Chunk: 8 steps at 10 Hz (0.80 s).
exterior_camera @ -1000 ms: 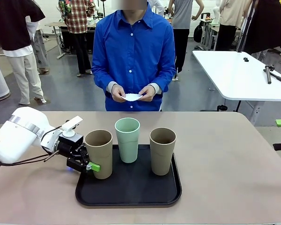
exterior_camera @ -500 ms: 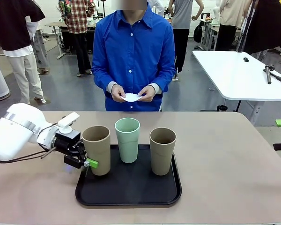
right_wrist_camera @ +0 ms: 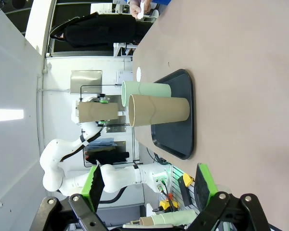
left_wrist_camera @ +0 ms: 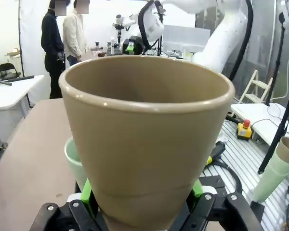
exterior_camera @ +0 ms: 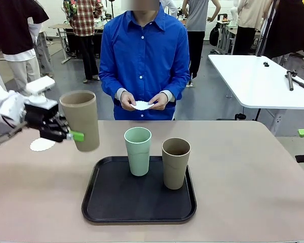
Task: Place coasters on the table and set cups on them.
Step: Pick up one Reusable plastic cup and place it on a coaster set by the human.
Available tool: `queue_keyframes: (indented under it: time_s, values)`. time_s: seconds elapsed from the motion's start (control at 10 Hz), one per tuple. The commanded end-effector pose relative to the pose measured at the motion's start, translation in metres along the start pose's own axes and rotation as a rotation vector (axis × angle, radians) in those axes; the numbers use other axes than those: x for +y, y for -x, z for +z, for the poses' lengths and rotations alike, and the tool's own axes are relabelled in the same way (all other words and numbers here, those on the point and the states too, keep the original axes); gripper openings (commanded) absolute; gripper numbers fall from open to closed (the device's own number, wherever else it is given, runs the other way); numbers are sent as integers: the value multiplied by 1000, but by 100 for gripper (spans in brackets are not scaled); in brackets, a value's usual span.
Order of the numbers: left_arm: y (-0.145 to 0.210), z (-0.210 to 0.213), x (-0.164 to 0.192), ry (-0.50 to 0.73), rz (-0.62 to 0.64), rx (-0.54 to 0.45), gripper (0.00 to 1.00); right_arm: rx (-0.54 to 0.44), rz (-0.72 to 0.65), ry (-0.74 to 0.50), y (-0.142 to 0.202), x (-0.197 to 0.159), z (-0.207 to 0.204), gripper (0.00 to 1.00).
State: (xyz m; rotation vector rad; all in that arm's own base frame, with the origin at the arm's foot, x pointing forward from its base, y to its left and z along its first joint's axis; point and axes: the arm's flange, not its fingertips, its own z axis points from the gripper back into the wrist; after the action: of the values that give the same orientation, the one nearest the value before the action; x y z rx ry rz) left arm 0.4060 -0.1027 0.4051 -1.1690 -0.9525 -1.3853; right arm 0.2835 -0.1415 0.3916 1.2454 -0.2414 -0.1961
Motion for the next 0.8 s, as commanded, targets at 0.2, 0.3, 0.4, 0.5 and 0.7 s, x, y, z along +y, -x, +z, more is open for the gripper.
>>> queue_keyframes:
  time_s: [0.2, 0.3, 0.4, 0.5, 0.7]
  values:
    - [-61, 8, -26, -33, 1, 11, 17, -5, 8, -17, -1, 1, 0, 100]
    - [-64, 10, -29, -50, 7, 2, 17, -5, 8, -17, -1, 1, 0, 100]
    - [-59, 8, -20, -25, -8, 17, 17, -5, 8, -17, -1, 1, 0, 100]
    - [-59, 8, -20, -25, -8, 17, 17, -5, 8, -17, -1, 1, 0, 100]
    - [-64, 8, -23, -28, -7, 19, 85, -5, 8, -17, -1, 1, 0, 100]
